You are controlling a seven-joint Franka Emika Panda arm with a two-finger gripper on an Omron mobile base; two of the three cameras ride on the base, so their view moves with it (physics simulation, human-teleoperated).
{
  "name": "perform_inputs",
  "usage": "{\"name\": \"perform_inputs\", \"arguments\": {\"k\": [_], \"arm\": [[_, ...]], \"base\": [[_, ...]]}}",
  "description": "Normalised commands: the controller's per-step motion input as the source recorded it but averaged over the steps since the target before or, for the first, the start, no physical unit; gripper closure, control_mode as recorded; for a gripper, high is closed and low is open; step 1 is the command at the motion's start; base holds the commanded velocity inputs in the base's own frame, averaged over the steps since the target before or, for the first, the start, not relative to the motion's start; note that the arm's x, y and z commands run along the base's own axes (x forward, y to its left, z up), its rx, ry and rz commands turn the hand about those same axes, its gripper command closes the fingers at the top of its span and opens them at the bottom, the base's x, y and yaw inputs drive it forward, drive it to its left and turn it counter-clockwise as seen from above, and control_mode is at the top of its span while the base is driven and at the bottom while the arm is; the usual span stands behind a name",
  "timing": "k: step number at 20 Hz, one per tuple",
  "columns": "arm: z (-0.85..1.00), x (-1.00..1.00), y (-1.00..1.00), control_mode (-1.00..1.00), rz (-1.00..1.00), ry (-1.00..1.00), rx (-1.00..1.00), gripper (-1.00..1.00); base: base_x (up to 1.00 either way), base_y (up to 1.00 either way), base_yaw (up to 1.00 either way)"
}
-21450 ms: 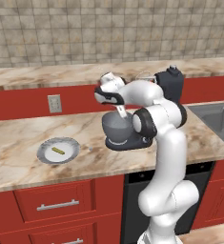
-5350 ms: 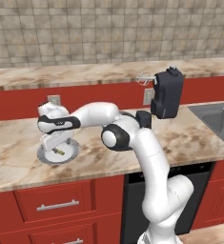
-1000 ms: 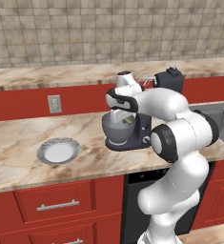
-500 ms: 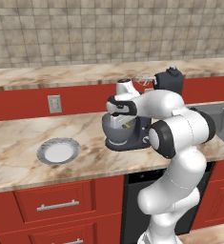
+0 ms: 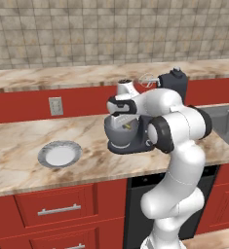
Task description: Add butter and sugar cubes to the stand mixer bowl and then turn on the stand mixer to begin making frosting.
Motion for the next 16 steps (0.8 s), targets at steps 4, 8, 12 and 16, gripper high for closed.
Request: {"name": "perform_inputs", "arguments": {"k": [4,8,12,16], "arm": [[-0.21,0.22,0.06,-1.0,0.0,0.02,0.0,1.0],[-0.24,0.08,0.11,-1.0,0.0,0.01,0.0,1.0],[-0.24,0.01,0.04,-1.0,0.0,0.0,0.0,-1.0],[-0.05,0.0,0.0,-1.0,0.0,0.0,0.01,-1.0]], "base": [[0.0,0.0,0.0],[0.0,0.0,0.0],[0.0,0.0,0.0],[0.0,0.0,0.0]]}}
